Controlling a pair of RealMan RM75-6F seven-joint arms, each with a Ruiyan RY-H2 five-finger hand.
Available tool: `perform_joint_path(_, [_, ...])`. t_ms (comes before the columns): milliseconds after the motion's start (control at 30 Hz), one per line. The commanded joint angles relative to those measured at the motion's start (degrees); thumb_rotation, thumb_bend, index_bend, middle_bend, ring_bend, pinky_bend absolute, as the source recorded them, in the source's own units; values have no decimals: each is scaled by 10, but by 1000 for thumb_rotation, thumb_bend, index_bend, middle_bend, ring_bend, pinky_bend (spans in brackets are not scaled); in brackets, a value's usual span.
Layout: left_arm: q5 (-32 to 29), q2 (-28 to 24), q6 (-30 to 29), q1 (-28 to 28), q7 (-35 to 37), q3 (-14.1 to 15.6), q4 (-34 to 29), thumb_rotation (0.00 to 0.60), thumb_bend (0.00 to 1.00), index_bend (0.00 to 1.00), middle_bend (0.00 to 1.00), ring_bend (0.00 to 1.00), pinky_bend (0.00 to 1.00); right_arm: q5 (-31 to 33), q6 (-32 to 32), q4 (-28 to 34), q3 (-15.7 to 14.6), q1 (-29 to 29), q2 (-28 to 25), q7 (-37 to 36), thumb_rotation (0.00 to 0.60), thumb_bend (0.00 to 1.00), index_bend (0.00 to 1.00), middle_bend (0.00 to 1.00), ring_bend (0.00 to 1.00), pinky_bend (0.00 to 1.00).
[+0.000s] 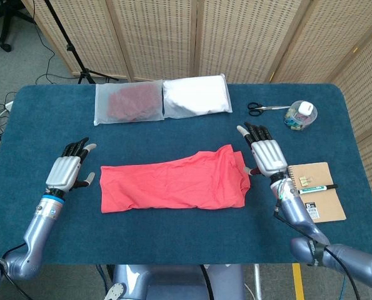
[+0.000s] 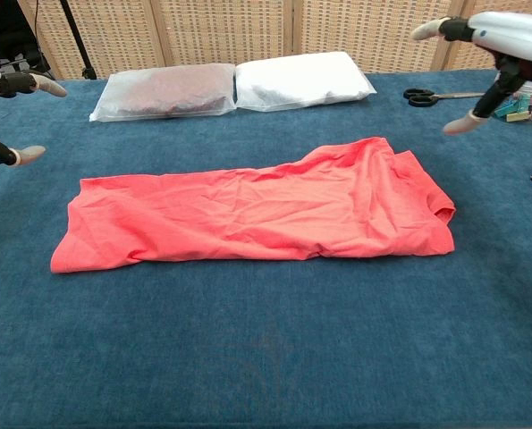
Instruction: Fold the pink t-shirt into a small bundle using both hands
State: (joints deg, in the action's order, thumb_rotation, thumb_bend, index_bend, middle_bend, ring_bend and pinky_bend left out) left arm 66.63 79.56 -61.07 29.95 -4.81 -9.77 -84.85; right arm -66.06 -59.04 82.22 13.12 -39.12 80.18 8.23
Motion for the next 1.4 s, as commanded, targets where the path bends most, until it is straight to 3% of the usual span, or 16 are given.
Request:
perform_joint_path(33, [11,-7,-3,-6,5,10,-1,600,382,0,0,0,0,-68,-66,67,-37,57,-59,-34,600,0,0,0,0,0])
perform_joint_path(300, [19,-1,-1,-11,11,18,10,600,382,0,0,0,0,-185,-159,110,-98,130,-115,-81,600,0,0,0,0,0])
perform_joint_path(467, [3,12,12,-2,-5,12,23,600,382,0,0,0,0,-274,-255,86,-148,193,-104,-107,600,0,0,0,0,0])
perform_joint_path(533, [-11,20,20,5,-20,8,30,600,382,0,0,0,0,-290,-274,72,-154,205,-98,-116,600,0,0,0,0,0])
perform_joint_path(733, [-66,46,50,32,-78,-7,48,600,380,30,0,0,0,-306,-291,48,-155,218,-92,-147,600,0,0,0,0,0])
perform_joint_path(1067, [-150,96,74,69,-148,-24,89,600,373,273,0,0,0,-303,-283,36,-143,221,-95,-168,600,0,0,0,0,0])
perform_joint_path(1400, [-194,135,86,89,-169,-32,129,600,383,318,0,0,0,-302,-276,29,-136,224,-92,-170,600,0,0,0,0,0])
